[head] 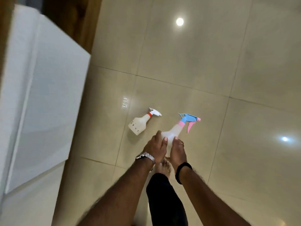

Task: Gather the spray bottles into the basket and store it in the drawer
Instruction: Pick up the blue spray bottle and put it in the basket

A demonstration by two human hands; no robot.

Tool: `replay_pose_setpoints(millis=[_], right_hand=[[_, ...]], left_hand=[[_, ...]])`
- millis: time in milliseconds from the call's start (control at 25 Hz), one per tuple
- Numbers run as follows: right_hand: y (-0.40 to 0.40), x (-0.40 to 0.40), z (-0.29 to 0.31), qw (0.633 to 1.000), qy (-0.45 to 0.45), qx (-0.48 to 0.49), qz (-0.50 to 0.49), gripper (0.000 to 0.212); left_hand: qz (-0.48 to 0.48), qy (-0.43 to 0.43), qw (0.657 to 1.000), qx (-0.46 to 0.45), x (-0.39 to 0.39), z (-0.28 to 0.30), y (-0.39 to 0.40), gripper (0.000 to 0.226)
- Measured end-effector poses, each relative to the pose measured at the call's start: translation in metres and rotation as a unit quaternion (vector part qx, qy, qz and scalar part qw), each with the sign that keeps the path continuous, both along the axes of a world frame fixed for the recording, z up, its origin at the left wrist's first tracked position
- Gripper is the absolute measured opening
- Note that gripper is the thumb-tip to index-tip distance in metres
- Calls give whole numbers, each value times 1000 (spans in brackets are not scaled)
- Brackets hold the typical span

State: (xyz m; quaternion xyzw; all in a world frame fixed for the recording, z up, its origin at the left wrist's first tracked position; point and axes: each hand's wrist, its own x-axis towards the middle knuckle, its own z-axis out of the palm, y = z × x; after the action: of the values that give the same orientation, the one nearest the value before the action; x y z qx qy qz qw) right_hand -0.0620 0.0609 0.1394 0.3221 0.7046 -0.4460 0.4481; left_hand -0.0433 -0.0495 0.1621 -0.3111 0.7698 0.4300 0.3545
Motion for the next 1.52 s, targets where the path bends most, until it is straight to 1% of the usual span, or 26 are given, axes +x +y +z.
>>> replay_pose_setpoints(millis=[80,160,240,360,400,440,520,600,680,760,920,1000,1080,1160,1240,1360,1440,1520], right_hand=[[-14,14,33,996,66,-5,64,60],[-25,26,60,985,126,-19,117,59],[-44,40,87,966,190,-39,173,58],[-68,67,120,933,260,-74,238,44],[-75,79,129,922,271,-82,264,43],[-83,93,138,910,278,-88,293,45],[-97,119,151,889,284,-95,348,58],[-115,157,163,860,292,-109,404,67],[-136,200,174,823,304,-142,459,67],[-158,250,184,787,299,-176,510,67],[-201,350,201,719,293,-235,585,64],[-224,399,211,681,291,-269,615,61],[-253,461,219,638,298,-306,640,59],[-273,479,228,624,305,-338,635,58],[-296,517,232,598,299,-370,645,59],[-335,555,235,536,303,-409,673,60],[-362,575,230,492,315,-407,702,59],[-383,589,223,461,309,-409,724,59]], left_hand=[[51,16,999,-8,20,30,-13,50],[100,38,994,-13,38,54,-24,52],[144,84,986,-14,65,77,-38,54],[217,145,965,-24,109,108,-55,55],[245,159,956,-30,127,115,-59,55],[273,170,946,-32,147,123,-64,54],[323,191,927,-28,183,138,-71,51],[382,212,899,-44,233,152,-79,50],[435,213,872,-74,286,163,-89,52],[489,191,845,-98,345,172,-96,56],[558,175,796,-153,456,189,-109,57],[597,197,757,-175,505,199,-123,54],[644,217,705,-204,566,207,-135,49],[654,213,689,-230,580,219,-150,49],[680,222,655,-242,616,227,-164,52],[687,232,628,-283,657,232,-192,56],[686,206,617,-326,681,229,-208,53],[690,185,608,-348,696,223,-221,51]])
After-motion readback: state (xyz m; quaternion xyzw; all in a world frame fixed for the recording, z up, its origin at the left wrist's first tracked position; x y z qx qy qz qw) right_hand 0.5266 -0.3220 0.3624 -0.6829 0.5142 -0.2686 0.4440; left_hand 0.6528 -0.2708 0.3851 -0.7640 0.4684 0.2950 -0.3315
